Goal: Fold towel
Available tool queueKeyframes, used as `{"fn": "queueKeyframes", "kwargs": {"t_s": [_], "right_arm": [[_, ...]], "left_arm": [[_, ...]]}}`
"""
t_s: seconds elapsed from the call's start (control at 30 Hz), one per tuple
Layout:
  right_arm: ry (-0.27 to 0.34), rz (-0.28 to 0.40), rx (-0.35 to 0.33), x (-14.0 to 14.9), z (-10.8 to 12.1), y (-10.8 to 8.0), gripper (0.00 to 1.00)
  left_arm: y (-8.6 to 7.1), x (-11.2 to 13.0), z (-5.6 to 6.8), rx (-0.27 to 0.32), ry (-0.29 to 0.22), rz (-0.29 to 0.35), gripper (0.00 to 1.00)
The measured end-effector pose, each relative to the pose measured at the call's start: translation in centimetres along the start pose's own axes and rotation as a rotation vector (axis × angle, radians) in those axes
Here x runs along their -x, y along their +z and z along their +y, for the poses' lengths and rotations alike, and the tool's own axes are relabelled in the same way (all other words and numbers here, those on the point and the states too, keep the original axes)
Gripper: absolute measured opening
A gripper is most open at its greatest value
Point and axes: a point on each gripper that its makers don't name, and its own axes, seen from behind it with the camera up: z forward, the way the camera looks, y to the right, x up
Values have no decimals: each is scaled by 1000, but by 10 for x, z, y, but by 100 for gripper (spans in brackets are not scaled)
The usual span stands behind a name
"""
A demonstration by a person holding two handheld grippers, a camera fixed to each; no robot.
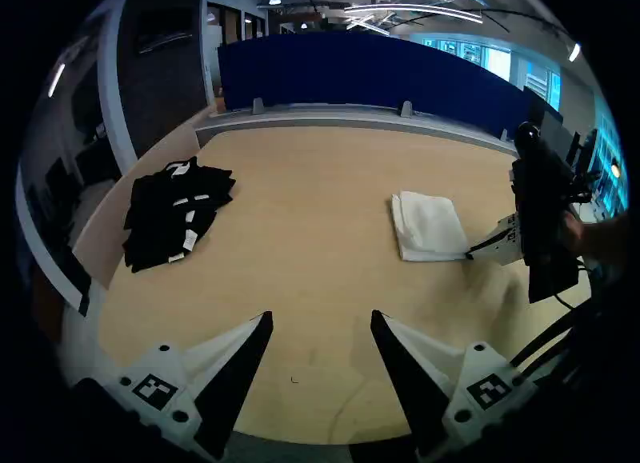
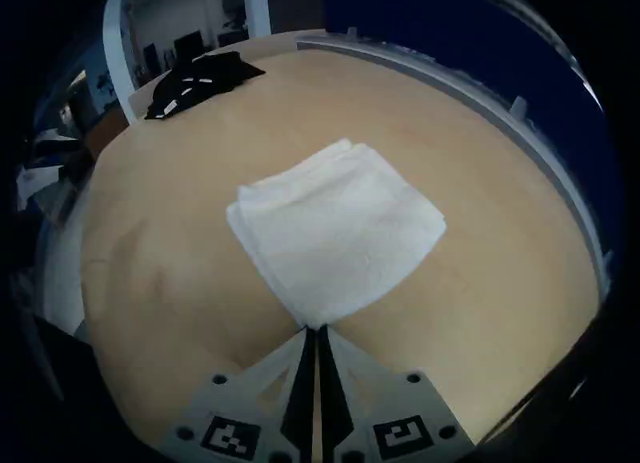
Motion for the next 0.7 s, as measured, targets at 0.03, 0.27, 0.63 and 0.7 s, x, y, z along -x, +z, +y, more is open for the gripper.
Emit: {"fn": "queueKeyframes", "kwargs": {"t_s": [0.03,0.27,0.63,0.7], "right_arm": [[-2,5,2,-2,0,-1,2],[-34,62,32,-27,6,-21,2],[-89,196,95,-107,28,-79,2],[-97,217,105,-119,31,-90,2]], "left_arm": [[0,0,0,1,0,0,91],[-1,-4,1,10,9,6,91],[0,-23,11,36,33,43,91],[0,-27,13,41,38,51,90]]}}
